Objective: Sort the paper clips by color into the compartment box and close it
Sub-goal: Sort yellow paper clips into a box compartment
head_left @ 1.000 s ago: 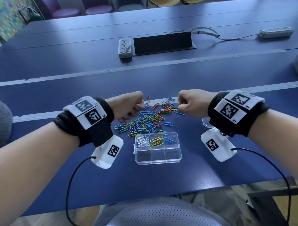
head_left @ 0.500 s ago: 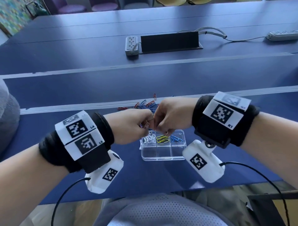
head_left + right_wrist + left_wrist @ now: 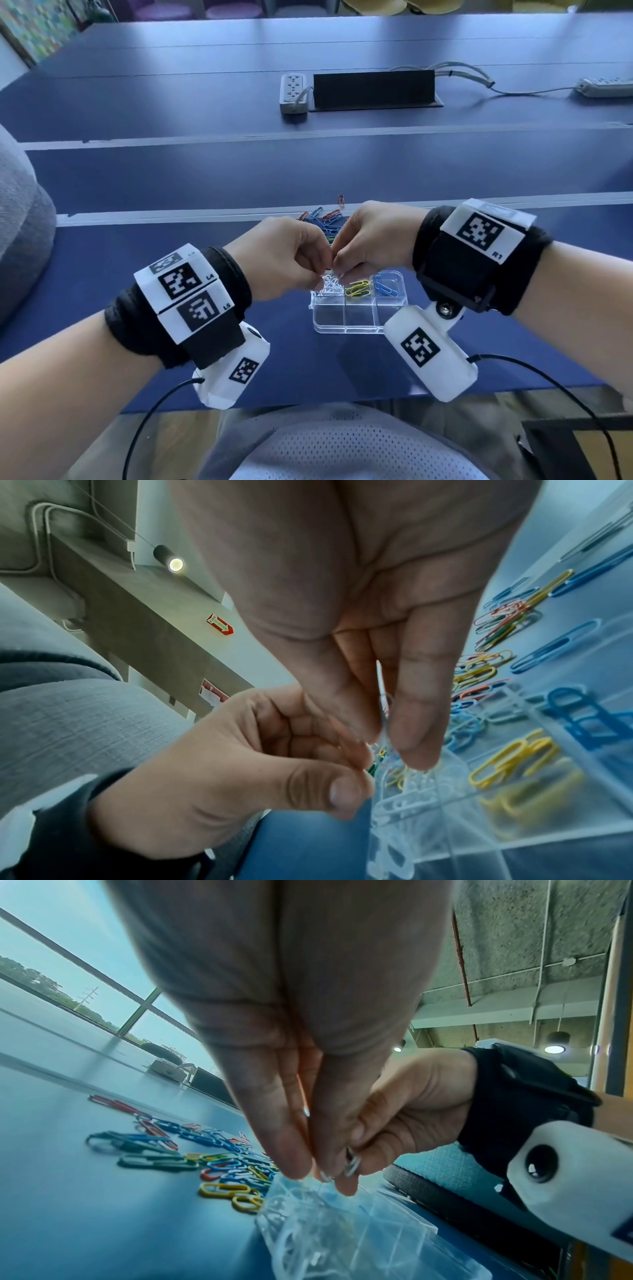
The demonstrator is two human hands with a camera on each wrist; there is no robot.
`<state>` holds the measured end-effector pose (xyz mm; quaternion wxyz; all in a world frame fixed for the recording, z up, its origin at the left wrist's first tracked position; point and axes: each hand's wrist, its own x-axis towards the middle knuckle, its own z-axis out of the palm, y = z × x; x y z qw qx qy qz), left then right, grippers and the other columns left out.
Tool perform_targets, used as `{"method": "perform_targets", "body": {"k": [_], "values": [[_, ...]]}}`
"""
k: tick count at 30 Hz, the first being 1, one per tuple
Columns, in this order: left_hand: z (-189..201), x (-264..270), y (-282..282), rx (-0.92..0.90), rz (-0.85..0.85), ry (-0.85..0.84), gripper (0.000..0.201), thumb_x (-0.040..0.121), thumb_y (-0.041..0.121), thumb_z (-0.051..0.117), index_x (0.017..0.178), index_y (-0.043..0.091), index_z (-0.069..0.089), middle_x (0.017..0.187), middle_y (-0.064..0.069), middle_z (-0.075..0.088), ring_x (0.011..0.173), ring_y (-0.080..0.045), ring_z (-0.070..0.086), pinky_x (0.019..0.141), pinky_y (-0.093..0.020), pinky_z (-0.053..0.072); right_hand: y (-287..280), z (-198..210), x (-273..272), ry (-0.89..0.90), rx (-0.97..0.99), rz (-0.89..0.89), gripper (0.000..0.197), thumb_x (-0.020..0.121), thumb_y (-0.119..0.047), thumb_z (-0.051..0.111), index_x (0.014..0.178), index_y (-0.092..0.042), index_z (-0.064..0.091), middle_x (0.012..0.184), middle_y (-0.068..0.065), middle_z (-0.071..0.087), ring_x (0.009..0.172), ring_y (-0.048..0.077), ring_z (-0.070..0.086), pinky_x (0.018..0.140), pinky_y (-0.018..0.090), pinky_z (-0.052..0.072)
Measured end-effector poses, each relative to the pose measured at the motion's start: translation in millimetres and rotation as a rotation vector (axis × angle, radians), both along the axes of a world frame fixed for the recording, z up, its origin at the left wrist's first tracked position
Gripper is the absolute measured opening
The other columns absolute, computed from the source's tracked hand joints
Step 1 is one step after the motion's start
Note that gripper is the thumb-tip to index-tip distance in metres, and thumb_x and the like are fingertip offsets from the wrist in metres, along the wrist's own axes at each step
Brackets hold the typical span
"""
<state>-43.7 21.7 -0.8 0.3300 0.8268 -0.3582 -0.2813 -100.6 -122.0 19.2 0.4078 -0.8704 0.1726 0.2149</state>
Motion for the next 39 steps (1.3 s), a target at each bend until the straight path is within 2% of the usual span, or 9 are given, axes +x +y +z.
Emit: {"method": "perform_targets", "body": {"k": [6, 12, 14, 18, 22, 25, 30, 33, 39], "values": [[-1.7, 0.1, 3.5, 0.018, 0.015, -0.091, 0.023, 0.067, 0.011, 0.079, 0.07, 0.022, 0.059, 0.048, 0.017, 0.054, 0.044, 0.002, 0.045, 0.041, -0.005, 0.031, 2.7, -2.4, 1.2, -0.011, 0.076, -0.026, 0.017, 0.076, 0.0, 0.064, 0.088, -0.004, 0.075, 0.084, 0.018, 0.073, 0.091, 0.03, 0.072, 0.087, 0.043, 0.057], [-1.7, 4.1, 0.5, 0.036, -0.009, -0.12, 0.023, 0.067, 0.012, 0.079, 0.073, 0.027, 0.062, 0.068, 0.01, 0.059, 0.052, 0.002, 0.049, 0.051, -0.009, 0.04, -3.2, -1.5, 0.2, -0.007, 0.205, -0.038, 0.041, 0.08, 0.007, 0.064, 0.115, -0.014, 0.064, 0.085, 0.017, 0.064, 0.079, 0.025, 0.063, 0.088, 0.046, 0.056], [-2.2, 5.0, -0.1, 0.052, -0.018, -0.143, 0.021, 0.068, 0.015, 0.079, 0.072, 0.029, 0.063, 0.068, 0.01, 0.059, 0.053, 0.001, 0.049, 0.053, -0.01, 0.042, -4.2, -1.6, -2.2, -0.023, 0.221, -0.042, 0.036, 0.083, 0.007, 0.059, 0.111, -0.016, 0.064, 0.088, 0.02, 0.066, 0.08, 0.025, 0.063, 0.087, 0.046, 0.056], [-3.6, 4.5, -2.1, 0.09, -0.072, -0.248, 0.009, 0.072, 0.026, 0.077, 0.075, 0.032, 0.071, 0.071, 0.01, 0.062, 0.06, -0.001, 0.051, 0.062, -0.013, 0.042, -15.3, -0.2, -1.5, -0.142, 0.116, -0.071, 0.029, 0.084, 0.002, 0.053, 0.082, -0.026, 0.062, 0.104, 0.028, 0.068, 0.078, 0.028, 0.063, 0.077, 0.042, 0.059], [-8.3, 2.3, -4.8, 0.165, -0.217, -0.366, 0.006, 0.076, 0.031, 0.073, 0.081, 0.029, 0.075, 0.069, 0.015, 0.053, 0.068, 0.012, 0.048, 0.062, -0.007, 0.031, -37.8, 0.2, 3.3, -0.183, 0.015, -0.107, 0.027, 0.083, 0.0, 0.055, 0.079, -0.025, 0.064, 0.098, 0.024, 0.07, 0.072, 0.024, 0.059, 0.065, 0.034, 0.055], [-6.0, 4.8, -2.9, 0.143, -0.201, -0.367, 0.006, 0.076, 0.035, 0.072, 0.08, 0.031, 0.074, 0.07, 0.013, 0.057, 0.069, 0.004, 0.05, 0.062, -0.01, 0.033, -51.1, -3.7, 4.7, -0.171, -0.073, -0.103, 0.025, 0.082, -0.002, 0.058, 0.078, -0.025, 0.065, 0.088, 0.02, 0.07, 0.067, 0.021, 0.056, 0.056, 0.027, 0.05], [0.3, 21.8, -1.0, 0.138, -0.064, -0.376, 0.003, 0.076, 0.029, 0.073, 0.076, 0.029, 0.07, 0.065, 0.012, 0.062, 0.061, 0.001, 0.051, 0.057, -0.013, 0.039, -53.3, -7.4, 9.0, -0.111, -0.3, 0.021, 0.021, 0.081, -0.01, 0.057, 0.077, -0.024, 0.071, 0.063, 0.0, 0.064, 0.058, 0.017, 0.058, 0.067, 0.028, 0.053], [-0.7, 28.8, -5.8, 0.241, -0.059, -0.414, 0.004, 0.076, 0.021, 0.071, 0.077, 0.025, 0.073, 0.066, 0.011, 0.063, 0.059, 0.002, 0.053, 0.058, -0.013, 0.041, -47.5, -6.7, 18.8, -0.145, -0.478, 0.087, 0.015, 0.082, -0.013, 0.06, 0.086, -0.015, 0.074, 0.069, 0.003, 0.065, 0.076, 0.023, 0.066, 0.073, 0.028, 0.054], [-4.7, 29.4, -14.4, 0.402, -0.112, -0.432, 0.009, 0.072, 0.029, 0.074, 0.08, 0.025, 0.075, 0.075, 0.004, 0.071, 0.072, -0.012, 0.061, 0.072, -0.027, 0.052, -39.3, -14.2, 31.9, -0.117, -0.587, 0.223, 0.014, 0.078, -0.02, 0.071, 0.088, -0.011, 0.071, 0.078, 0.006, 0.065, 0.082, 0.025, 0.065, 0.071, 0.027, 0.052]]}}
